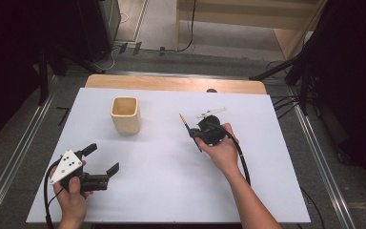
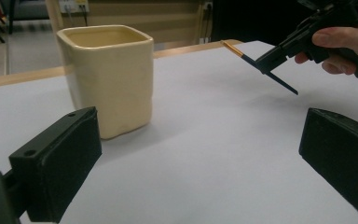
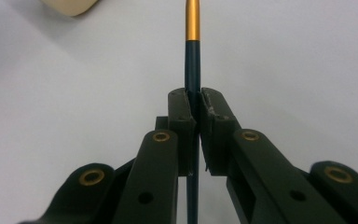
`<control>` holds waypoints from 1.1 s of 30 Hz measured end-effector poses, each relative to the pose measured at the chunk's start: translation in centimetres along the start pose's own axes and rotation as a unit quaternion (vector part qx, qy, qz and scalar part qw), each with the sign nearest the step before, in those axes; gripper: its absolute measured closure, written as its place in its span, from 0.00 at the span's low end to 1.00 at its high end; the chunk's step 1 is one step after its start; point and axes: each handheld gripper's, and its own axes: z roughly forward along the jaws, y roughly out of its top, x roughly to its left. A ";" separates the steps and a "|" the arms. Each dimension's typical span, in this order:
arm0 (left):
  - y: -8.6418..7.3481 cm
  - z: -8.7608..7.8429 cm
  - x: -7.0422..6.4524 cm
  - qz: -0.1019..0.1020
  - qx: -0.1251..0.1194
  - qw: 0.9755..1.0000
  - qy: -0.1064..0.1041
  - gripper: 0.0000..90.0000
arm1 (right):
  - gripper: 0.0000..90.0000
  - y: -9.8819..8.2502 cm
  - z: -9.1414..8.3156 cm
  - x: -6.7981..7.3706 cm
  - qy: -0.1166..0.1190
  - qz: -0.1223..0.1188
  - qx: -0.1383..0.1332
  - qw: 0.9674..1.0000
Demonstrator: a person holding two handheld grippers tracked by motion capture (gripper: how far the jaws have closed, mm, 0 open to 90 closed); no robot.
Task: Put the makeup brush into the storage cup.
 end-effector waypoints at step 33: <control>3.3 8.6 -7.2 -0.025 -0.011 0.992 -0.124 0.00 | 0.94 -6.8 -5.4 5.3 0.046 -0.023 -0.145 0.988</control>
